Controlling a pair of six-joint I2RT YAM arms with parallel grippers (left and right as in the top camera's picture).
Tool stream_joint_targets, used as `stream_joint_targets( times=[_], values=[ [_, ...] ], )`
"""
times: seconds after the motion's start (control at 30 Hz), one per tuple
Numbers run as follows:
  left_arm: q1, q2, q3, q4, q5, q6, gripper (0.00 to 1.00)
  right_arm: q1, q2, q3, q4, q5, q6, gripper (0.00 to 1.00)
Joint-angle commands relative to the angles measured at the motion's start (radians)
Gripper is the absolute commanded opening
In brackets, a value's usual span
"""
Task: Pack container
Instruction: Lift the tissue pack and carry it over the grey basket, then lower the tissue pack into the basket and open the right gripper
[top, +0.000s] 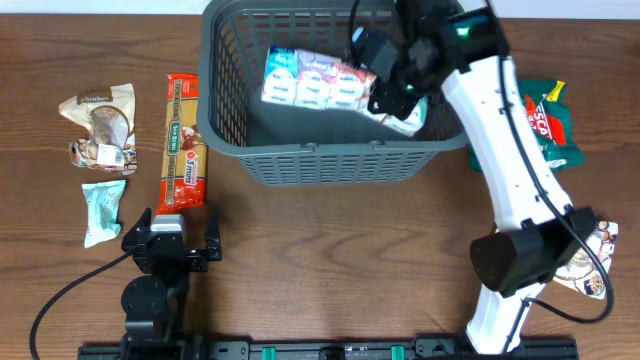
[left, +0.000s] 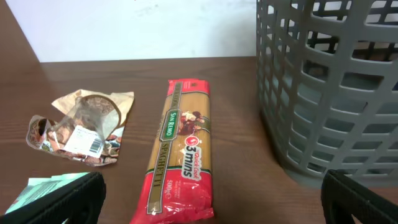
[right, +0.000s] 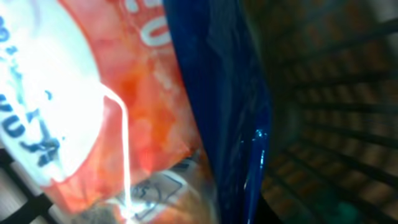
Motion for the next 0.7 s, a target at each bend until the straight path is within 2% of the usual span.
stream_joint_targets(
  times=[0.0, 0.13, 0.6, 0.63, 0.67],
  values=[
    [-0.004, -0.007, -0.016, -0.029, -0.008, 0.006, 0.99, -0.005, -0.010, -0.062, 0.040, -0.094, -0.018, 0.02],
    [-0.004, -0.007, -0.016, -0.029, -0.008, 0.006, 0.99, -0.002, -0.010, -0.110, 0.048, -0.157, -0.019, 0.01],
    [-0.004, -0.007, -0.016, -0.029, -0.008, 0.006, 0.99, 0.011, -0.010, -0.157, 0.016, -0.157, -0.079, 0.01],
    [-0.004, -0.007, -0.016, -0.029, -0.008, 0.006, 0.99, 0.011, -0.010, -0.157, 0.010, -0.157, -0.079, 0.04],
    [-0.004, -0.007, -0.016, -0.029, -0.008, 0.006, 0.99, 0.011, -0.010, -0.157, 0.003, -0.157, -0.083, 0.15]
  ],
)
